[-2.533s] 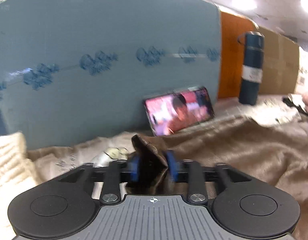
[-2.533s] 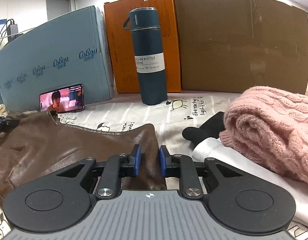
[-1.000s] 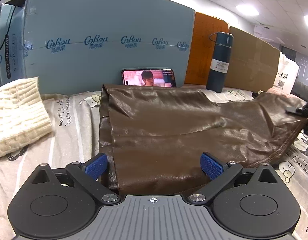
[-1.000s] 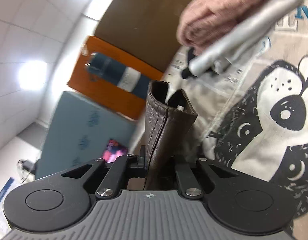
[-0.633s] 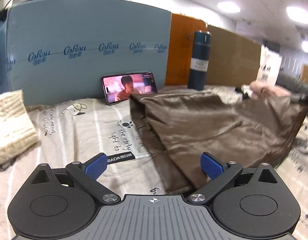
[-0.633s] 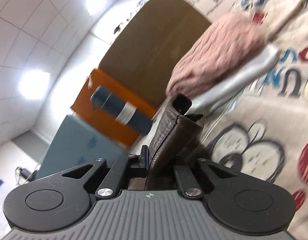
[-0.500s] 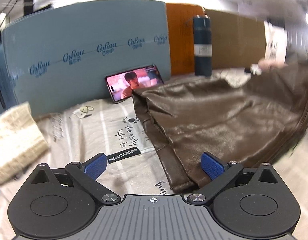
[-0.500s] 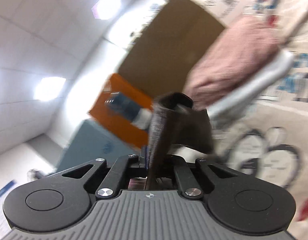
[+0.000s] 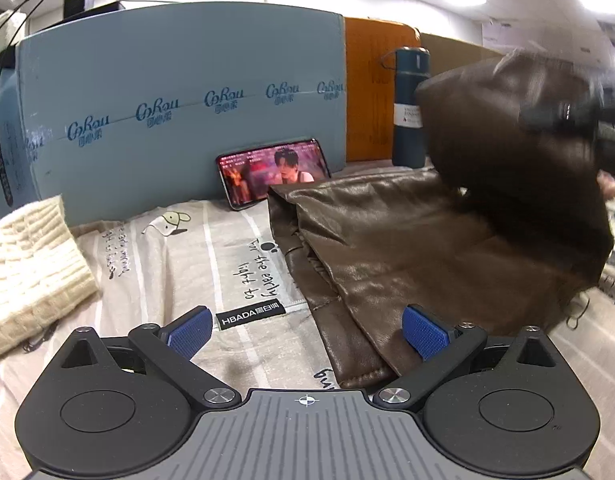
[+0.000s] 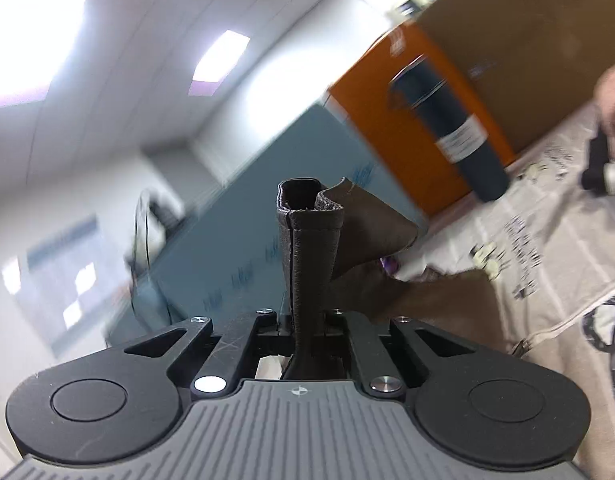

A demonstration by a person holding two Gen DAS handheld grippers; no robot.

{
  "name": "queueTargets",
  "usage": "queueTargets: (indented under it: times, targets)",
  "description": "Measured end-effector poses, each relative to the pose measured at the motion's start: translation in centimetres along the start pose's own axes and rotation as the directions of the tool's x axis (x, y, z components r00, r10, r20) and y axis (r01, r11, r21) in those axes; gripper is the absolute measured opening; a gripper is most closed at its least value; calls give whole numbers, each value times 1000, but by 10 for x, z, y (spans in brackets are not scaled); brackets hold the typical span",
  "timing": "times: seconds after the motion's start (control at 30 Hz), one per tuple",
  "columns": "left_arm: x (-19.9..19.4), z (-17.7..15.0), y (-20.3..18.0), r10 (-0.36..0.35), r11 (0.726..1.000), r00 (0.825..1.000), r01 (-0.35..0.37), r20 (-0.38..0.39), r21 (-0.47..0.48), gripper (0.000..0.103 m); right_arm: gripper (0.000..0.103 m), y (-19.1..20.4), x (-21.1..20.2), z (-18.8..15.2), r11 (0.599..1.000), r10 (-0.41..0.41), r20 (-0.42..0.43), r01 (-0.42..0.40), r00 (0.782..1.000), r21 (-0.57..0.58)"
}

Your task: Fold clothes

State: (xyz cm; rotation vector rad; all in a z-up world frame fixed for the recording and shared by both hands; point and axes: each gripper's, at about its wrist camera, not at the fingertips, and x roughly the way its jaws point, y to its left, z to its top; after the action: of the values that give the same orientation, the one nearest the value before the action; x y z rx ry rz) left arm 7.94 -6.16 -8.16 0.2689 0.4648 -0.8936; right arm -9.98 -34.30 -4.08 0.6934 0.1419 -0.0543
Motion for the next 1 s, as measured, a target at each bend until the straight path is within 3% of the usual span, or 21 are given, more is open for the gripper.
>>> queueTargets:
  times: [0.17,0.2,0.27,0.33,0.43,0.53,0.63,0.73,0.8,0.9,1.0]
  targets:
    - [-3,1,9,5,998,1000,-3,31,-61,102,6,16,16,-36,980,-46,-159,13,986,-200]
    - [-3,2,11,8,997,999,-5,39,-71,102,11,18,17,-41,973,-47,-187,2,981,-232]
    - [-4,3,14,20,996,998,-15,60,-91,102,24,22,19,-49,963,-29,-234,-36,972,-268]
    - [-6,4,17,40,993,996,-31,84,-112,102,62,24,19,-55,954,0,-275,-82,962,-287]
    - [-12,7,16,81,990,988,-64,135,-127,102,81,27,16,-61,947,41,-306,-135,951,-293]
    - [-20,12,10,71,991,980,-48,184,-128,102,86,23,14,-60,961,55,-323,-138,945,-240]
    - [-21,17,-4,39,995,980,-21,197,-94,103,94,11,19,-60,980,78,-390,-143,917,-140]
    - [-13,18,-14,41,997,988,-31,147,-67,103,94,4,24,-60,987,73,-420,-126,904,-101]
    - [-14,18,-8,29,991,992,-13,119,-130,103,94,6,17,-53,985,95,-407,-144,908,-91]
    - [-21,11,13,-39,940,997,60,69,-335,103,95,3,-1,-36,983,124,-339,-161,933,-84]
    - [-24,-4,28,-164,834,986,146,14,-533,103,97,-11,-18,-15,992,46,-244,-73,969,-105]
